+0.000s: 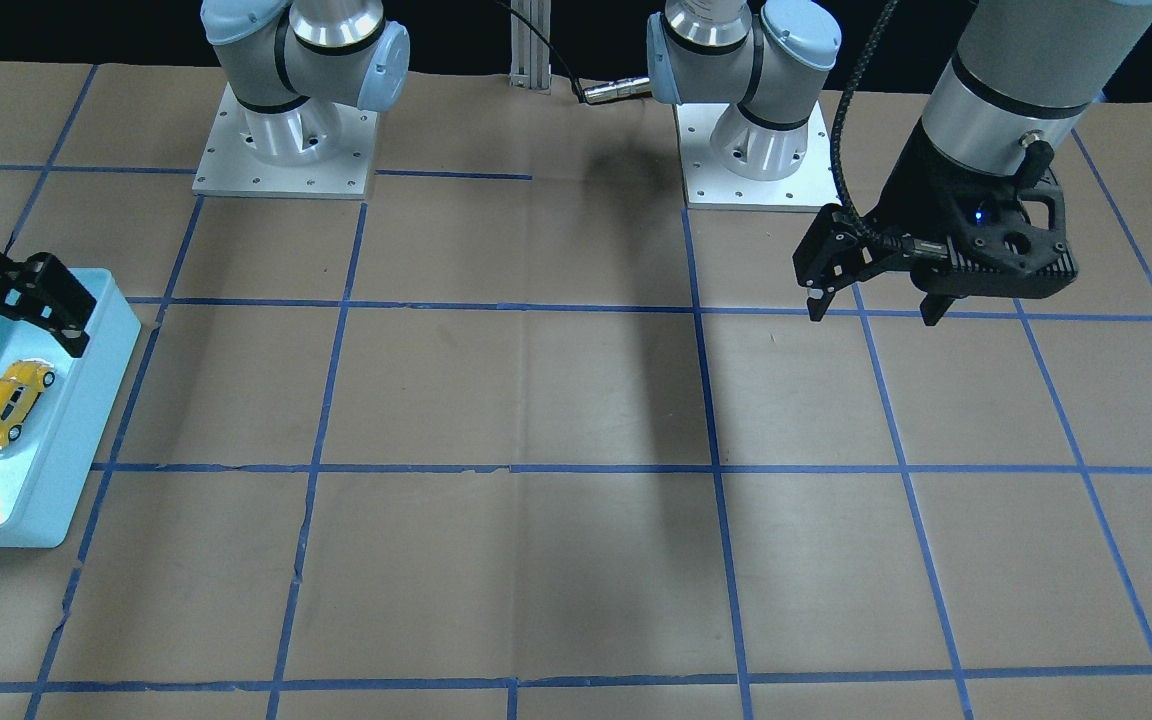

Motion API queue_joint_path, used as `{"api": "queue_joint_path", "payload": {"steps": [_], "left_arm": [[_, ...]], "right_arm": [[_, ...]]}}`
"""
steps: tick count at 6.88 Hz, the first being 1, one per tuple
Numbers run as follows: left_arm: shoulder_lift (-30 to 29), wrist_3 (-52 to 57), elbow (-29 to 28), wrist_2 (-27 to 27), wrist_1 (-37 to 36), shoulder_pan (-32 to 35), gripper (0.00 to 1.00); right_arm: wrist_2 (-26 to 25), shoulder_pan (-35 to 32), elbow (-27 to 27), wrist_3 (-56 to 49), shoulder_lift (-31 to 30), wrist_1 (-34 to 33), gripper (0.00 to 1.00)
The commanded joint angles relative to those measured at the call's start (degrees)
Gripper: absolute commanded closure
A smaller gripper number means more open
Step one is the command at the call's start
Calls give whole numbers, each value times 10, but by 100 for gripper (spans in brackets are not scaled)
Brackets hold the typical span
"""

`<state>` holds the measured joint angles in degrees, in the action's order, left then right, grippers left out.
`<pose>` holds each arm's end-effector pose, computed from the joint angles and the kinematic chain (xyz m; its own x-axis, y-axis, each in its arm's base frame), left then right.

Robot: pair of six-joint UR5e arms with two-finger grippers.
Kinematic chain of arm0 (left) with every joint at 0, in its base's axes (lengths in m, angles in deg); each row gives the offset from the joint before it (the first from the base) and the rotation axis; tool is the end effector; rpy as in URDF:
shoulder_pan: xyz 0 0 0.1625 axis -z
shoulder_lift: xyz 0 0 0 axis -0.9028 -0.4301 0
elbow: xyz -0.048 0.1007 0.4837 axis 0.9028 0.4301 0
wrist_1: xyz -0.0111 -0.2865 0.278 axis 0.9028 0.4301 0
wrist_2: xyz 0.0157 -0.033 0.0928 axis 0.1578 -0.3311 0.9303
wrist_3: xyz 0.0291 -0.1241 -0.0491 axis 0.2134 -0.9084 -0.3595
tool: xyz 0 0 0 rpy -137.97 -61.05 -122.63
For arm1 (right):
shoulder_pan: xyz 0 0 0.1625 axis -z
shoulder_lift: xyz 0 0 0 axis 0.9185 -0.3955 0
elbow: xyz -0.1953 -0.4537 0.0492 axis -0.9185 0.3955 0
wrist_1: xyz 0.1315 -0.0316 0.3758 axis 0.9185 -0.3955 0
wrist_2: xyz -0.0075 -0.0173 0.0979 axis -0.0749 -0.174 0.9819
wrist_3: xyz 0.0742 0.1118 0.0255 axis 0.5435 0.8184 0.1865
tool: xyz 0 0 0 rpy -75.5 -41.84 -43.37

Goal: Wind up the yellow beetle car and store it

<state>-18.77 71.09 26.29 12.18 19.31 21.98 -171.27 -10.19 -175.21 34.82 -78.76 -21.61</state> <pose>-0.0987 -0.5424 0.5440 -0.9990 0.0404 -0.0205 0.0417 0.9967 -0.0700 0.0057 -0.5492 0.5084 -0.9976 0.0583 0.0363 0.0557 0.9961 -0.0688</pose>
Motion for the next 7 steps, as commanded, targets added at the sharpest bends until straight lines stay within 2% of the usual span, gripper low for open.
{"api": "queue_joint_path", "payload": {"steps": [1,5,7], "left_arm": [[1,0,-3,1,0,0,0],[2,1,-1,1,-2,-2,0],[2,0,1,-5,-2,-3,0]], "right_arm": [[3,-62,37,48,6,44,0],[3,-71,26,49,-1,55,0],[2,-131,27,92,4,51,0]]}}
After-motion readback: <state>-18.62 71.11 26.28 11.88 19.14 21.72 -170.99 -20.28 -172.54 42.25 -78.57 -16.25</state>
